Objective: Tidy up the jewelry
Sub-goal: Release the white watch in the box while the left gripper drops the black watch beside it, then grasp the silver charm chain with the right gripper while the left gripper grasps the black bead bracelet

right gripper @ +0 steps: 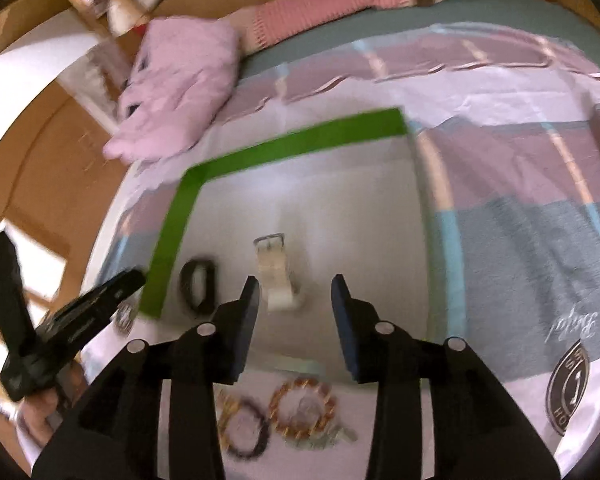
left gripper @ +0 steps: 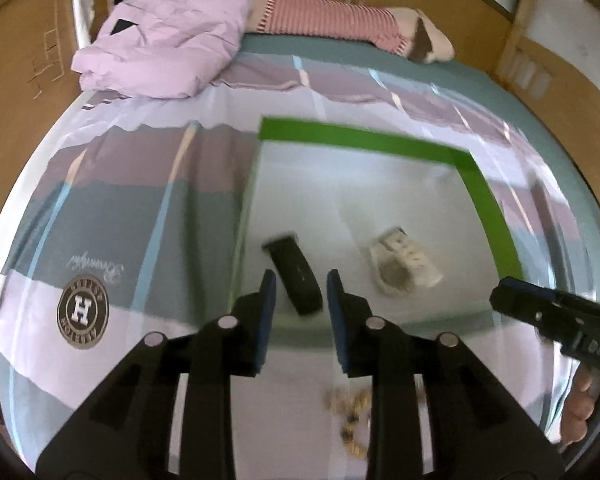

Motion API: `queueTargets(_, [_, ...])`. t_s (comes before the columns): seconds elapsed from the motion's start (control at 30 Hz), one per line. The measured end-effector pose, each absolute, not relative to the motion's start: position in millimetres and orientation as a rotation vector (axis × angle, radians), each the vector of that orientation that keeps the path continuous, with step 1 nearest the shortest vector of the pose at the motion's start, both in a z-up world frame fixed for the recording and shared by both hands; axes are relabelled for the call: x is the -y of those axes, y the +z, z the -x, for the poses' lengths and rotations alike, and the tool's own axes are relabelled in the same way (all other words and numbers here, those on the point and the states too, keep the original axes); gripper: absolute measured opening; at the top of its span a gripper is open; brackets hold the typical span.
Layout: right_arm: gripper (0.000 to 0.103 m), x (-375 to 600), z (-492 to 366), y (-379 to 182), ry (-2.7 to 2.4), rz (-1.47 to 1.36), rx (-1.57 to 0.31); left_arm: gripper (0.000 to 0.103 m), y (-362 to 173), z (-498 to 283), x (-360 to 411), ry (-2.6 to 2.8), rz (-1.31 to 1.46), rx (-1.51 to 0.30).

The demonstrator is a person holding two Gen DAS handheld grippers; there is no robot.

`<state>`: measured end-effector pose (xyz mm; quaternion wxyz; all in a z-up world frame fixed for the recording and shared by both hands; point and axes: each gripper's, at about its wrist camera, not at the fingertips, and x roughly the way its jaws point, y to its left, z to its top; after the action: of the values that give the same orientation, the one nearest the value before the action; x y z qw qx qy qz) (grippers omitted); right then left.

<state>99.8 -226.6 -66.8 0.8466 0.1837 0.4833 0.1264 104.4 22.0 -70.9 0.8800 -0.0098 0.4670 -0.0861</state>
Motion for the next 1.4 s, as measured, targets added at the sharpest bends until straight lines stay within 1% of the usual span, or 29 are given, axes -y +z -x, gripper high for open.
queueTargets(0.07, [0.038,217,-83,-66,0.342,-0.359,-1.041,0.028,-80,-95,-21,-0.161,-0.007,-1.024])
queueTargets(0.1, [0.038,211,-74,-67,0.374,-0.349,-1.051,0.031,-85,-91,-21,-0.16,-0.014,-1.05])
queueTargets(0.13, [0.036,203,-66,-68,0.407,-0.326,-1.072,0.034,-90,-87,-21,-0.168,-0.009,-1.067])
queueTargets(0.2, [0.033,186,-58,-73,0.423,-0.23,-1.117,0.037,-101,-80,-20,-0.175,-0.009,-1.108])
queueTargets(0.27, [0.033,173,-55,-91,0.356,-0.107,-1.174,0.038,-113,-73,-18,-0.191,-0.015,-1.156])
queueTargets(0.33, [0.033,170,-58,-112,0.283,-0.055,-1.237,0.038,-127,-66,-14,-0.205,-0.038,-1.214])
queueTargets(0.43, [0.033,173,-65,-135,0.202,-0.023,-1.286,0.038,-142,-61,-7,-0.216,-0.085,-1.255])
queueTargets(0.5, [0.032,176,-71,-142,0.171,-0.023,-1.282,0.038,-147,-61,-4,-0.226,-0.098,-1.265])
queueTargets(0.57, [0.03,174,-74,-142,0.172,-0.016,-1.275,0.038,-153,-61,-4,-0.224,-0.095,-1.281])
queueTargets(0.67, [0.018,170,-75,-143,0.193,-0.033,-1.276,0.039,-160,-61,-3,-0.219,-0.114,-1.295])
queueTargets(0.7, [0.017,170,-75,-143,0.209,-0.046,-1.284,0.039,-160,-61,-2,-0.217,-0.124,-1.293])
queueTargets(0.77, [0.016,168,-75,-143,0.202,-0.024,-1.298,0.04,-161,-61,-1,-0.206,-0.146,-1.29])
queueTargets(0.8, [0.016,168,-75,-139,0.186,-0.012,-1.298,0.043,-161,-61,-3,-0.187,-0.152,-1.289])
queueTargets(0.83, [0.016,169,-75,-138,0.154,0.016,-1.301,0.044,-161,-62,-3,-0.163,-0.156,-1.288])
queueTargets(0.9, [0.016,179,-76,-136,0.128,-0.005,-1.306,0.044,-159,-69,-16,-0.072,-0.158,-1.28])
queueTargets(0.93, [0.016,188,-77,-132,0.132,-0.06,-1.303,0.043,-158,-72,-25,-0.033,-0.145,-1.278])
queueTargets(1.03, [0.016,201,-79,-122,0.101,-0.095,-1.267,0.042,-156,-77,-35,-0.039,-0.064,-1.285])
queueTargets(1.07, [0.016,206,-80,-120,0.083,-0.096,-1.261,0.042,-154,-76,-33,-0.063,-0.059,-1.284])
queueTargets(1.13, [0.016,210,-79,-120,0.126,-0.148,-1.279,0.048,-151,-74,-27,-0.097,-0.075,-1.274])
queueTargets(1.2, [0.016,204,-76,-120,0.22,-0.171,-1.317,0.051,-151,-68,-12,-0.139,-0.108,-1.268])
queueTargets(1.4, [0.016,175,-70,-136,0.268,-0.082,-1.374,0.051,-158,-64,14,-0.19,-0.17,-1.277])
